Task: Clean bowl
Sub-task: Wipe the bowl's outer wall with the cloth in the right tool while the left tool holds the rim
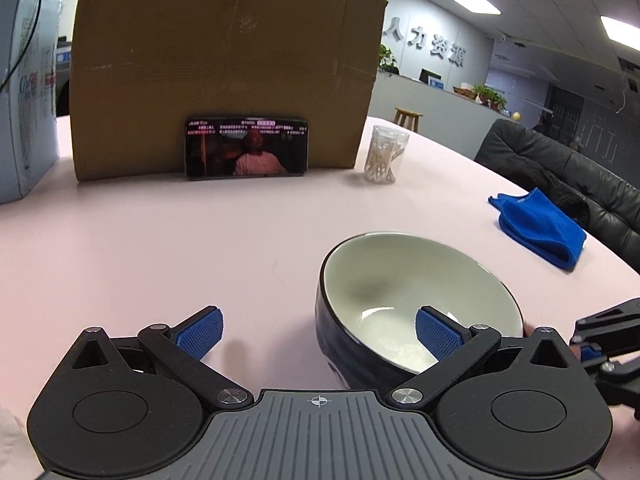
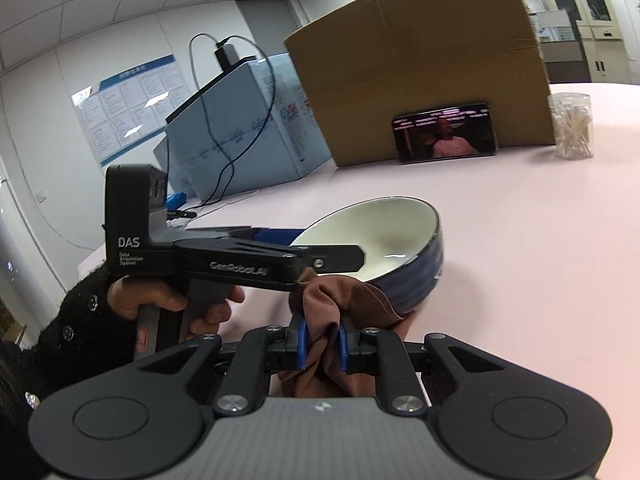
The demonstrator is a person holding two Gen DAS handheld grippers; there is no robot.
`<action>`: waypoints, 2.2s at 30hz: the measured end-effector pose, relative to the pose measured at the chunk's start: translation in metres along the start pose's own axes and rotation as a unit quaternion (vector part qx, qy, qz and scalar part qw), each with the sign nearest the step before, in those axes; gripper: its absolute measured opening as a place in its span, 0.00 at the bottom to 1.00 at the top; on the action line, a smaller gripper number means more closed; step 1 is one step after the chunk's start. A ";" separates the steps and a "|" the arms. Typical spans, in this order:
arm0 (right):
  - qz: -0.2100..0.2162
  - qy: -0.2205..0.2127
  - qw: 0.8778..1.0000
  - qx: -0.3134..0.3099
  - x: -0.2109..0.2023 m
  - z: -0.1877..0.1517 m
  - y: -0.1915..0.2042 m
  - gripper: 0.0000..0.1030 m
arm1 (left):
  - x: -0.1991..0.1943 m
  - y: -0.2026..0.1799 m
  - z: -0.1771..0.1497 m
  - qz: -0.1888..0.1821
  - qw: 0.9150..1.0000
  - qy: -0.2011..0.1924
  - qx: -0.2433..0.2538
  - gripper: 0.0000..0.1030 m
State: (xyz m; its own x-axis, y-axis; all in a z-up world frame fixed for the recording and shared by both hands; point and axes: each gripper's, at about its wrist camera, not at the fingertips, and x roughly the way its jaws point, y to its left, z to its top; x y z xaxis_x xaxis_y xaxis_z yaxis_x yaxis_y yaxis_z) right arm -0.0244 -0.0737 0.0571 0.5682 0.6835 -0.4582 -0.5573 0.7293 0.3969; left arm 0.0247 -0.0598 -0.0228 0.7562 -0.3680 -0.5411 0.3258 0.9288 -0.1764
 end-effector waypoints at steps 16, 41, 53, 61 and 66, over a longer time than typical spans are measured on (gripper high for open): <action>0.031 0.020 0.999 -0.018 0.015 0.003 0.013 0.19 | 0.005 0.005 -0.002 -0.015 1.000 0.008 -0.024 1.00; 0.025 0.010 1.000 -0.009 0.009 0.004 0.008 0.17 | 0.005 0.002 -0.003 -0.018 0.999 0.008 -0.025 1.00; -0.012 -0.003 1.000 -0.011 0.006 0.007 -0.001 0.20 | 0.005 0.004 -0.003 -0.018 0.999 0.010 -0.025 1.00; 0.002 0.009 1.000 -0.016 0.012 0.006 0.005 0.19 | 0.005 0.006 -0.003 -0.018 0.999 0.010 -0.026 1.00; -0.039 -0.006 0.999 0.002 0.005 0.007 -0.006 0.19 | 0.003 0.015 -0.001 -0.038 0.998 0.008 -0.045 1.00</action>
State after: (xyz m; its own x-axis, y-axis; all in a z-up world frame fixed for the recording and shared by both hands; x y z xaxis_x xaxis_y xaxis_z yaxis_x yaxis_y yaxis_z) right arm -0.0141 -0.0743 0.0578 0.6176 0.6247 -0.4778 -0.5082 0.7806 0.3638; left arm 0.0315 -0.0473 -0.0275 0.7216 -0.4372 -0.5369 0.3284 0.8988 -0.2905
